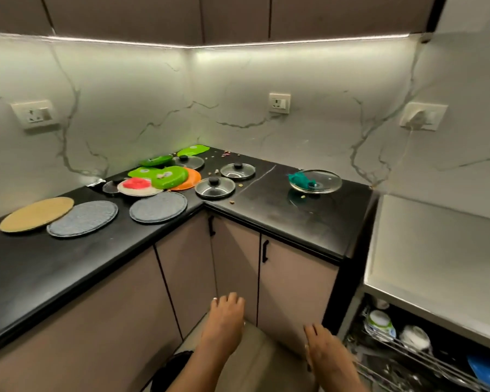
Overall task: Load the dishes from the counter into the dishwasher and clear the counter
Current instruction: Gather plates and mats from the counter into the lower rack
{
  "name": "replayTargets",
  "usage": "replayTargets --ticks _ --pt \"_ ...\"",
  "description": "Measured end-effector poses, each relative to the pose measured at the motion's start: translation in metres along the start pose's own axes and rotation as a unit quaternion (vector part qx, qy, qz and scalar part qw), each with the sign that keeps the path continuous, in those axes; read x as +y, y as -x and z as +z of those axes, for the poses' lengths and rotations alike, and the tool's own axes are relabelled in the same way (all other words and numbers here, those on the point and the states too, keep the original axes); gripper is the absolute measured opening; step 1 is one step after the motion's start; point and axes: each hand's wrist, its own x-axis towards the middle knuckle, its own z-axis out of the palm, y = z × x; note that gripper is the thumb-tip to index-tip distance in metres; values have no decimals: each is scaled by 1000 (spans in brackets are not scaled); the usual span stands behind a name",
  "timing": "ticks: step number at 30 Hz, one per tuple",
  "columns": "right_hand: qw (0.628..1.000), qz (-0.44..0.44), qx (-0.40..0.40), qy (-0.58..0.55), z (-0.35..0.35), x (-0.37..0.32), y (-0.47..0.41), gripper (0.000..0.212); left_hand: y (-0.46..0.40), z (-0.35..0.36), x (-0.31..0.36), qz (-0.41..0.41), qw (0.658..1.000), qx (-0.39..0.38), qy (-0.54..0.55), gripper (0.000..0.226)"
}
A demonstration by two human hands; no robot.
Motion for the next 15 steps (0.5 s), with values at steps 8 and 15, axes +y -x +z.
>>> replayTargets --ticks 8,15 --pt "999 -2 40 -33 24 -113 -118 42 -56 -15 -156 -43 995 47 82 34" --pt "997 -3 38 -72 8 -205 -176 34 -95 -31 -266 -76 992 66 71 38"
